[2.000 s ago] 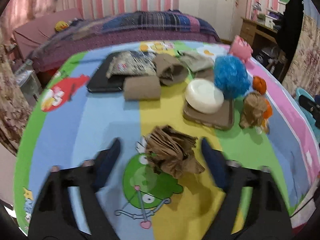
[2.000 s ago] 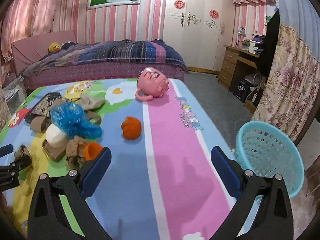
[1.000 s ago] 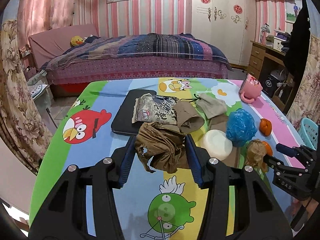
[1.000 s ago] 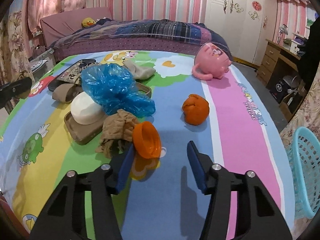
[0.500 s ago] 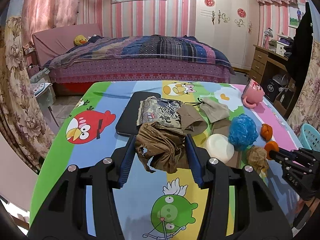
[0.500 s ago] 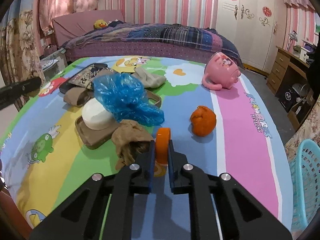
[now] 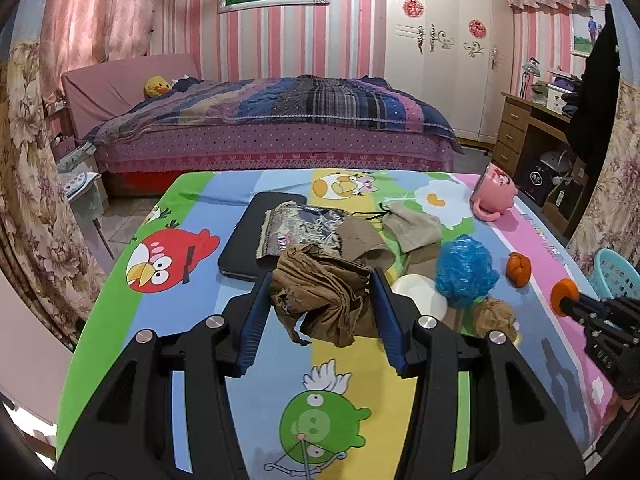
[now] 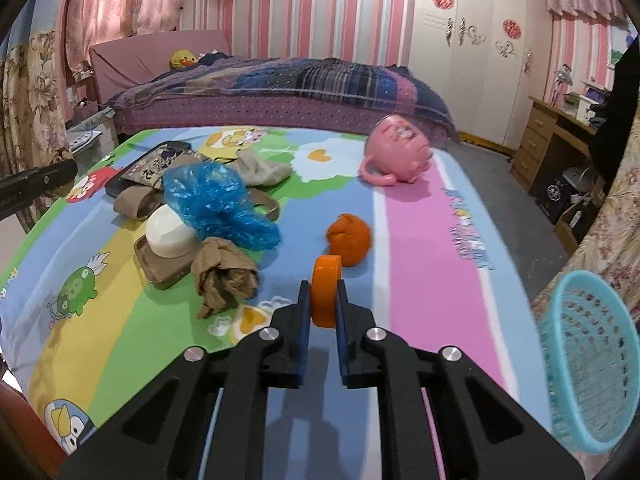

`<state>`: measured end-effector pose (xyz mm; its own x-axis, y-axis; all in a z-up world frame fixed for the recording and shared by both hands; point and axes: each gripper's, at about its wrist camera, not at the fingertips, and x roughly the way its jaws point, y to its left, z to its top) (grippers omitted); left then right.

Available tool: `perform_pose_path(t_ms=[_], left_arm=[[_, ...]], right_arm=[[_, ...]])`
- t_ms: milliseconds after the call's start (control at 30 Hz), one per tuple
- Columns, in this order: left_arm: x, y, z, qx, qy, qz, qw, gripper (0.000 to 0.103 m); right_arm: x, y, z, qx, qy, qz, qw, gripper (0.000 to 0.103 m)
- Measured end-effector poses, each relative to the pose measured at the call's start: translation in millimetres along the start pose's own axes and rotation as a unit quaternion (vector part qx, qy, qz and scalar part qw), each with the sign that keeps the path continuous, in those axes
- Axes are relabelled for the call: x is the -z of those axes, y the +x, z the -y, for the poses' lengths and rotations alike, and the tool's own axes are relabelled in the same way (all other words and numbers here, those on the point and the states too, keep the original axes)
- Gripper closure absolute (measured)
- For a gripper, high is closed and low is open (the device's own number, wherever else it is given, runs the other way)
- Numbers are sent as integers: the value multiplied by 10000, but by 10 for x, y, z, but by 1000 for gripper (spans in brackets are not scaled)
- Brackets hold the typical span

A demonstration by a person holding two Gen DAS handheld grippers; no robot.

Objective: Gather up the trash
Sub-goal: 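Carry the stocking and peel in both grippers over the basket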

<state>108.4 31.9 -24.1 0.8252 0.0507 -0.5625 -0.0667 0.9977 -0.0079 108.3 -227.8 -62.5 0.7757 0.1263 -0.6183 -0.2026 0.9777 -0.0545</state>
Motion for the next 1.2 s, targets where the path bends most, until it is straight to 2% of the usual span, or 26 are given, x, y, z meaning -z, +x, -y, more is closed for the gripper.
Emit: perform_pose_path(t_ms=[367, 533, 867, 1000, 1200], left_arm=[[-27, -157, 376, 284, 223, 158, 9992, 54], [-28, -232, 649, 489, 342, 272, 9978, 54], [18, -265, 1151, 996, 353, 196, 9942, 54], [51, -287, 1382, 1083, 560, 192, 9924, 54], [0, -286, 1863, 1483, 841, 212, 9851, 54]], right_arm=[[14, -552, 720, 776, 471, 547, 9944, 91], [140, -672, 1067, 1095, 697, 631, 9895, 91], [326, -903, 1532, 1501, 915, 678, 9821, 91], [396, -989, 1700, 1623, 957, 661, 9799, 91], [532, -1128, 1961, 1807, 1169, 691, 9741, 91]])
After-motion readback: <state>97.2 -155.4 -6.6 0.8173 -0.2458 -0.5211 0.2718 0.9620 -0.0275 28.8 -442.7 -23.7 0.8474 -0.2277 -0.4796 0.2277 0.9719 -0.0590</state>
